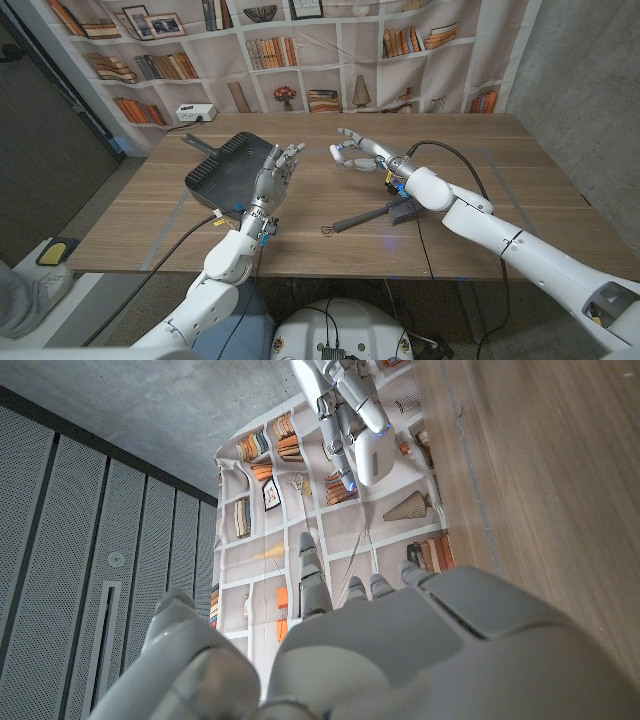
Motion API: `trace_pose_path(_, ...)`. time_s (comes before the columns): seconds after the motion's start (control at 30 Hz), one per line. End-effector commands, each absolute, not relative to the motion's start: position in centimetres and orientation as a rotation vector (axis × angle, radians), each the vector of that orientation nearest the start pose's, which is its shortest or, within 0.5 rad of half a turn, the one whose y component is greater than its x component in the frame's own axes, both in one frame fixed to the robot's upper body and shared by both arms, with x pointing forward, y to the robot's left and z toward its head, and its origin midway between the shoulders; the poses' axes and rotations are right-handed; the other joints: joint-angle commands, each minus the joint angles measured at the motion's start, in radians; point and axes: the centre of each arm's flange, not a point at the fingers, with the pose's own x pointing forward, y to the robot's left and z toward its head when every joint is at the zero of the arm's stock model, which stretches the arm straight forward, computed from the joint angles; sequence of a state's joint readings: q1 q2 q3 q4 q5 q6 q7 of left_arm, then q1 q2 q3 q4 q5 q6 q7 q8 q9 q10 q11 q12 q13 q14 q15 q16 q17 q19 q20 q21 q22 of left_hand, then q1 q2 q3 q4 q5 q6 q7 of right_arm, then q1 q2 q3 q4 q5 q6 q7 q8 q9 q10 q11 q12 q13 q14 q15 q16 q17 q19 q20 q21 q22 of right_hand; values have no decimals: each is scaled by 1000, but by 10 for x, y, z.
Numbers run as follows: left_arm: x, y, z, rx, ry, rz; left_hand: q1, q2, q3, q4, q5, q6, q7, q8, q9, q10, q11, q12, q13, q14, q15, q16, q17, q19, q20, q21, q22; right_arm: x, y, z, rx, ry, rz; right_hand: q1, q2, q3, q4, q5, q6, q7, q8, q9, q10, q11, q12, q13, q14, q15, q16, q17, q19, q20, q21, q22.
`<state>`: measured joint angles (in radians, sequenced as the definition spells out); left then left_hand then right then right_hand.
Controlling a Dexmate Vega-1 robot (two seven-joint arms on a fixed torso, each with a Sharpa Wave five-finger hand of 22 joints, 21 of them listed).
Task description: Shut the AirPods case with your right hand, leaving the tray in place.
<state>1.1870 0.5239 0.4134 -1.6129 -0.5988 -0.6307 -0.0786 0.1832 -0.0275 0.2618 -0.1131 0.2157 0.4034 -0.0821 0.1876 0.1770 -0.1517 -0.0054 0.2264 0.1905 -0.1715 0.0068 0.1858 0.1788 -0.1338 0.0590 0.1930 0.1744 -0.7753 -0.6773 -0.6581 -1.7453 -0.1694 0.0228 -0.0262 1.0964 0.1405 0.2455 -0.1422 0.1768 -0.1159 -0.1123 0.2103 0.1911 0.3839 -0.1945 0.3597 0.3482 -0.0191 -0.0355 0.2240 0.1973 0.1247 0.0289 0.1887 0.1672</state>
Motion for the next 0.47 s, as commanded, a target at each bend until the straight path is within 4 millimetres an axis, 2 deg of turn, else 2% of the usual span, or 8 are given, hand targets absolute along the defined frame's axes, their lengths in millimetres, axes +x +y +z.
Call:
trace_pose_path(0.03,523,221,-100,-94,-836,-412,7,5,3,-3,7,-1,-1,-4,2,8,1,6,3,-79,-3,10,3,9,-4,8,2,576,-127,-4,-956,-759,341,0,4,0,0,6,0,0,-6,2,38,-22,8,10,8,-134,-2,2,13,0,4,1)
trace_pose_path(0.47,524,219,-106,-88,-833,-403,11,9,4,-4,7,8,-2,0,2,14,2,7,3,-74,-5,10,3,14,-6,8,2,583,-134,-5,-952,-752,343,0,6,0,1,7,6,-1,-6,2,39,-21,8,11,10,-135,-2,3,12,-2,2,1)
